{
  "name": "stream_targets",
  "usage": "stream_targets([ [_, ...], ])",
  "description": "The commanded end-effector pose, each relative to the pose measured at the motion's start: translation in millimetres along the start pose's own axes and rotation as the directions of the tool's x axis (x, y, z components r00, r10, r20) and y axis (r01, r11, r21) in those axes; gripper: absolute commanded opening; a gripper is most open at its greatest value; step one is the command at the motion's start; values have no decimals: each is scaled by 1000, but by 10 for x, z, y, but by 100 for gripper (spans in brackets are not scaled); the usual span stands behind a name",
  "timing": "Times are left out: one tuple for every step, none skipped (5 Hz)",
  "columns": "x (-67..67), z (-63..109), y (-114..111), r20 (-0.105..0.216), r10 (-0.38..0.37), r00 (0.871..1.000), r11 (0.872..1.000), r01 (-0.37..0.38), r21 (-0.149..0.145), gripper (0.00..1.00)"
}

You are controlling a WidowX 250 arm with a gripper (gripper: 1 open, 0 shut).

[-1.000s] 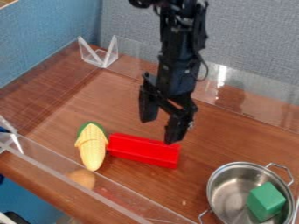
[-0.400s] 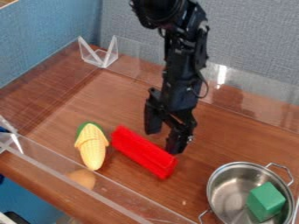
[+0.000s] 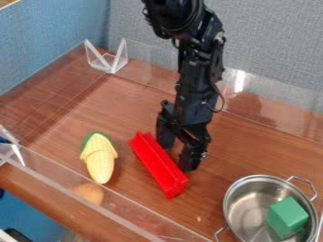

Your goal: Put the red object to the left side of the table

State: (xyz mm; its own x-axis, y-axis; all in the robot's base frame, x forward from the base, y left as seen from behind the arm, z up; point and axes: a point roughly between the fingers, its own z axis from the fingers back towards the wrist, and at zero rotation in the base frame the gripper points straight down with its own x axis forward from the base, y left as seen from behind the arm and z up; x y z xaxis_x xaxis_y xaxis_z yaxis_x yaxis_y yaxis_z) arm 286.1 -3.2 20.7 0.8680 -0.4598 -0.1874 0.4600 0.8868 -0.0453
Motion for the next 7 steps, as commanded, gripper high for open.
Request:
stream_targets([
  [-6,77,82,24,14,1000,1000,-14,13,100],
  [-35,72,97,15,19,1000,1000,-19,10,100],
  [-48,63,115,11,24,1000,1000,-24,8,0],
  [-57,54,121,14,23,1000,1000,-23,7,0],
  [-87,85,121,22,19,1000,1000,-20,11,0],
  [-114,118,122,30,16,999,1000,-17,13,0],
  [-135,151,127,40,13,999,1000,-14,16,0],
])
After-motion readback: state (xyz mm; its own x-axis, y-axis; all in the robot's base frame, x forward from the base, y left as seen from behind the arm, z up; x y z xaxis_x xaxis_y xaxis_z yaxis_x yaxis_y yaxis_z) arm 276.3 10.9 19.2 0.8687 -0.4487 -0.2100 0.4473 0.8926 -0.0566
